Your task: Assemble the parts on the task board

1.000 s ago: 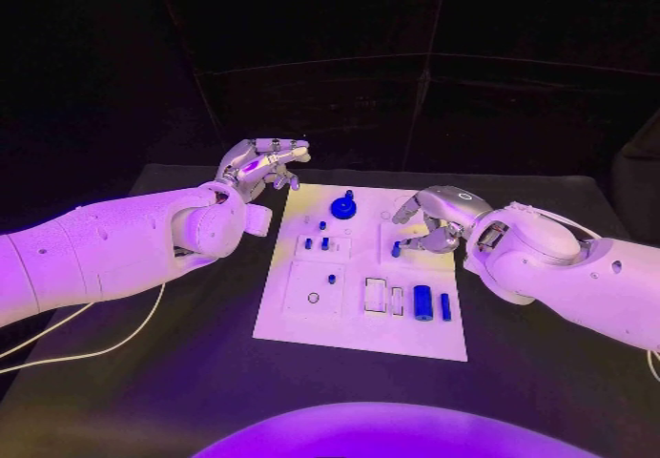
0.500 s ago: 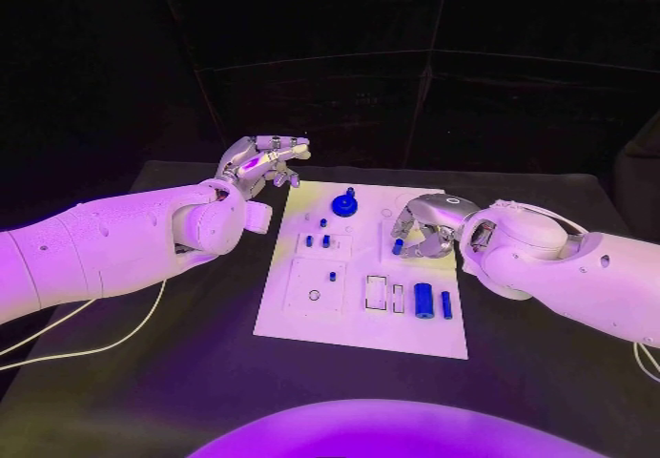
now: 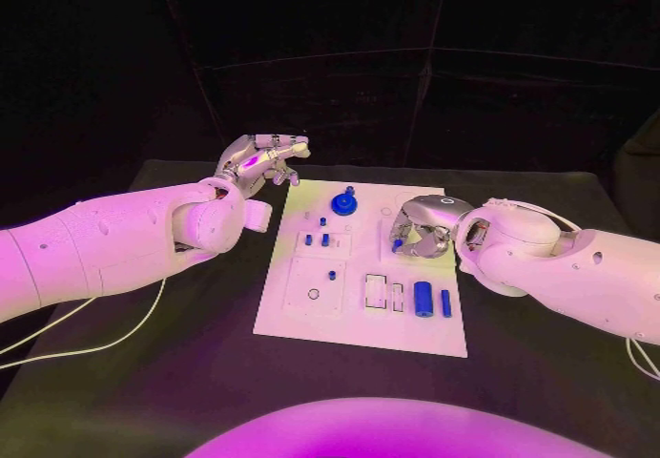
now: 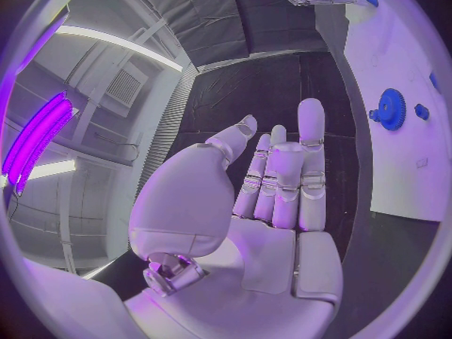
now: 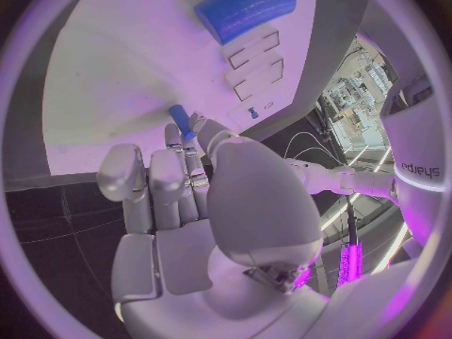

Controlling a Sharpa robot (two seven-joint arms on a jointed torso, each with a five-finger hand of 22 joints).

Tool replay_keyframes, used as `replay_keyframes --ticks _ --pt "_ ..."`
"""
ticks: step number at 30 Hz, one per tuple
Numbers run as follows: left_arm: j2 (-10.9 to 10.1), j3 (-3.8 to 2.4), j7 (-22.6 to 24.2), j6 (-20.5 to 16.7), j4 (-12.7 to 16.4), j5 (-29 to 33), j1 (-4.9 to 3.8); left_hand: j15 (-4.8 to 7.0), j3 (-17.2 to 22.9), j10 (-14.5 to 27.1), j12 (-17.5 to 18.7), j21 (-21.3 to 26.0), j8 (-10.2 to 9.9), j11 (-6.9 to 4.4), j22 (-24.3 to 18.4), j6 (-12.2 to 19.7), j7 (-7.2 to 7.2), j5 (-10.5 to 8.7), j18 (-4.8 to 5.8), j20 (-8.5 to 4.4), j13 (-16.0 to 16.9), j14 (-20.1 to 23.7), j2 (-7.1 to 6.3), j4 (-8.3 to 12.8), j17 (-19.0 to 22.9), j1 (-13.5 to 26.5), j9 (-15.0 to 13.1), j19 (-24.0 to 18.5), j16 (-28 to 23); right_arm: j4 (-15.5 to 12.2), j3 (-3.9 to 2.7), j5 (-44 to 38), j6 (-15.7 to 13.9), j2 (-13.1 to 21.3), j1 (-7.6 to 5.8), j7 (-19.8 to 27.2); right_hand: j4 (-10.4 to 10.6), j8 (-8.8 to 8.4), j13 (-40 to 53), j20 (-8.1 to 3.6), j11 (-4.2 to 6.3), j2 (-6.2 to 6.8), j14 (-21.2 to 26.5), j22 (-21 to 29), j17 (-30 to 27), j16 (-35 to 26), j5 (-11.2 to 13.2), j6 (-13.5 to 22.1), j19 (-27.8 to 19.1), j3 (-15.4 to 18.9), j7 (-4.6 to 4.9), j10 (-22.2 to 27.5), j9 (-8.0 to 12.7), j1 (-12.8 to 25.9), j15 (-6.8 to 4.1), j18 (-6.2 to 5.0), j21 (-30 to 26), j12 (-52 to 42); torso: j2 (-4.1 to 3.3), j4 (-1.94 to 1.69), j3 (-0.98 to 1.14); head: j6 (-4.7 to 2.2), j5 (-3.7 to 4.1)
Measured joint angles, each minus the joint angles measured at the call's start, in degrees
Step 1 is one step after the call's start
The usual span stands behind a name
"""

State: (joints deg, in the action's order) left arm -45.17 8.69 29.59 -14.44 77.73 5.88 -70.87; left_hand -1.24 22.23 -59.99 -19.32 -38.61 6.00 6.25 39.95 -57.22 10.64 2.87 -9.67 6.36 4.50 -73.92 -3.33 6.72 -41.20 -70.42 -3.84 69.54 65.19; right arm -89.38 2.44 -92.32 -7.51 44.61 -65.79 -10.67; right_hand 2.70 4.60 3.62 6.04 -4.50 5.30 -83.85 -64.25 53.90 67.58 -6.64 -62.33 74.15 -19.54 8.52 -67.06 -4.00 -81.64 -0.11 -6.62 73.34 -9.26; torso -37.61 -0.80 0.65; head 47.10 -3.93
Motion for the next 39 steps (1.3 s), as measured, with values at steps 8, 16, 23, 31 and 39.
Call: replay_keyframes --ticks 8,16,23,31,39 --pt "0.01 0.00 -0.05 0.03 -0.05 0.00 0.00 0.00 0.00 0.00 0.00 0.00 0.00 0.00 0.00 0.00 0.00 0.00 0.00 0.00 0.00 0.00 0.00 0.00 0.05 0.00 0.00 0.00 0.00 0.94 0.00 0.01 -0.85 -0.68 0.02 0.18 -0.41 0.39 0.06 -0.60 0.82 -0.64 -0.20 -2.53 1.84 1.88 2.00 -2.12 1.41 -3.62 -0.54 -2.87 -0.04 -0.68 -0.21 0.89 1.95 0.81 -0.01 0.04 0.00 0.18 0.04" --pt "-0.05 0.00 -0.16 0.07 -0.04 0.00 0.00 0.00 0.00 0.00 0.00 0.00 0.00 0.00 0.01 0.00 0.00 0.00 0.00 0.00 -0.01 0.00 0.00 0.00 0.04 0.00 0.00 0.00 0.00 0.01 0.05 -0.50 -3.37 0.02 0.09 0.01 -1.61 0.52 0.07 -0.83 1.01 -0.88 -0.20 -3.86 2.55 2.46 2.32 -2.69 1.64 -5.91 -0.61 -3.88 -0.17 -1.24 -0.63 0.88 2.71 1.52 0.04 0.04 -0.03 0.34 -0.10" --pt "-0.16 0.00 -0.23 0.09 -0.02 0.00 0.00 0.00 0.00 0.00 -0.21 0.00 0.00 0.00 0.01 0.00 0.00 0.00 0.00 0.00 -0.01 0.00 0.00 0.00 0.04 0.00 0.00 0.00 0.00 -4.85 -0.05 -0.69 -6.97 2.43 0.06 0.21 -1.98 0.50 0.08 -0.63 0.80 -0.89 -0.20 -4.21 2.78 2.81 2.45 -3.15 1.84 -6.72 -0.74 -4.08 -0.20 -1.23 -0.63 0.87 2.98 1.88 0.10 0.04 -0.04 0.36 -0.30" --pt "-0.18 0.00 -0.28 0.10 -0.09 0.00 0.00 0.00 0.00 0.00 -0.21 0.00 0.00 0.00 0.01 0.00 0.00 0.00 0.00 0.00 -0.02 0.00 0.00 0.00 0.04 0.00 0.00 0.00 0.00 -10.21 -1.15 0.07 -10.52 3.47 0.00 1.24 -2.54 0.35 0.09 -0.83 0.59 -0.87 -0.20 -4.65 2.98 3.29 0.75 -3.25 2.05 -8.11 -0.65 -4.28 -0.22 -1.23 -0.63 0.87 3.37 2.74 0.13 0.07 -0.08 0.21 -0.62" --pt "0.07 0.00 -0.32 0.12 -0.28 0.01 0.00 0.00 0.00 0.00 -0.21 0.00 0.00 0.00 0.02 0.00 0.00 0.00 0.01 0.00 -0.02 0.00 0.00 0.00 0.03 0.00 0.00 0.00 0.00 -10.72 -1.41 1.80 -11.27 -0.99 0.01 2.85 -2.75 0.20 0.16 -0.83 0.59 -0.48 -0.20 -4.65 2.97 3.29 0.44 -3.27 2.05 -8.32 -0.62 -4.28 -0.23 -0.84 -0.63 0.87 3.37 2.95 0.08 -0.04 -0.12 0.55 -1.22"
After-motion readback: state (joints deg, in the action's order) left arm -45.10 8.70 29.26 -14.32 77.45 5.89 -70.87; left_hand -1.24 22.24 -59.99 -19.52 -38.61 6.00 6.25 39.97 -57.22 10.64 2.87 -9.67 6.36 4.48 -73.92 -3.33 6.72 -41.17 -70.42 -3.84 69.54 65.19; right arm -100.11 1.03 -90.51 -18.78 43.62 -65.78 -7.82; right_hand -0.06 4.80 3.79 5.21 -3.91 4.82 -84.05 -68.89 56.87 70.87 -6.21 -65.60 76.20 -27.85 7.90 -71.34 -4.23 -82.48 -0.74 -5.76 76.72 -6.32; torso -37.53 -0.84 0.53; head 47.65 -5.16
